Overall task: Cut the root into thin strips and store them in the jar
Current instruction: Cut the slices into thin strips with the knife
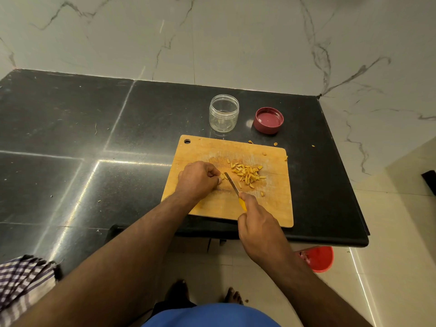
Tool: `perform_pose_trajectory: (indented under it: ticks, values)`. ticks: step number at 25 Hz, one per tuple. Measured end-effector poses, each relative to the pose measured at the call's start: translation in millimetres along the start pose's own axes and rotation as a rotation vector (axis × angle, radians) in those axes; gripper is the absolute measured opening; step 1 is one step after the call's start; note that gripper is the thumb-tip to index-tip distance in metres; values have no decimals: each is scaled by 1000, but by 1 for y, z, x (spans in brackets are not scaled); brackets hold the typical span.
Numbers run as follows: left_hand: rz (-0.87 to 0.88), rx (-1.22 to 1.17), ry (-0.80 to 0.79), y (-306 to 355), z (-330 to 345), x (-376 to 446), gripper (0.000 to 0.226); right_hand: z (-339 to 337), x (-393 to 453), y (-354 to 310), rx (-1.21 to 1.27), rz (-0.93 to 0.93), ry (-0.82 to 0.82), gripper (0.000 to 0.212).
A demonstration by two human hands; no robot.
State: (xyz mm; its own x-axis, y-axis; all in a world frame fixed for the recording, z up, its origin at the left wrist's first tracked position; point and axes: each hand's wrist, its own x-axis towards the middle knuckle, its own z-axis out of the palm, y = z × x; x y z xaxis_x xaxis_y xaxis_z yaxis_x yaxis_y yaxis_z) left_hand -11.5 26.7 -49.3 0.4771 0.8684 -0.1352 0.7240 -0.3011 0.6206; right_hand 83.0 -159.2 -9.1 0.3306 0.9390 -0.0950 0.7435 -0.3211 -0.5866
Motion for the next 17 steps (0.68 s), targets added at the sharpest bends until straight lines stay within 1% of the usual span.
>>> perform_pose_trajectory:
  ticks: [5,11,17]
  values:
    - [-11,-4,-1,1,1,1,17,4,13,-4,-36,-6,-29,46]
    - [-18,-19,-6,1,0,1,14,4,21,-6,-83,-11,-47,42]
    - [-19,-21,2,2,-1,-1,16,0,-9,0,-69,3,-47,44]
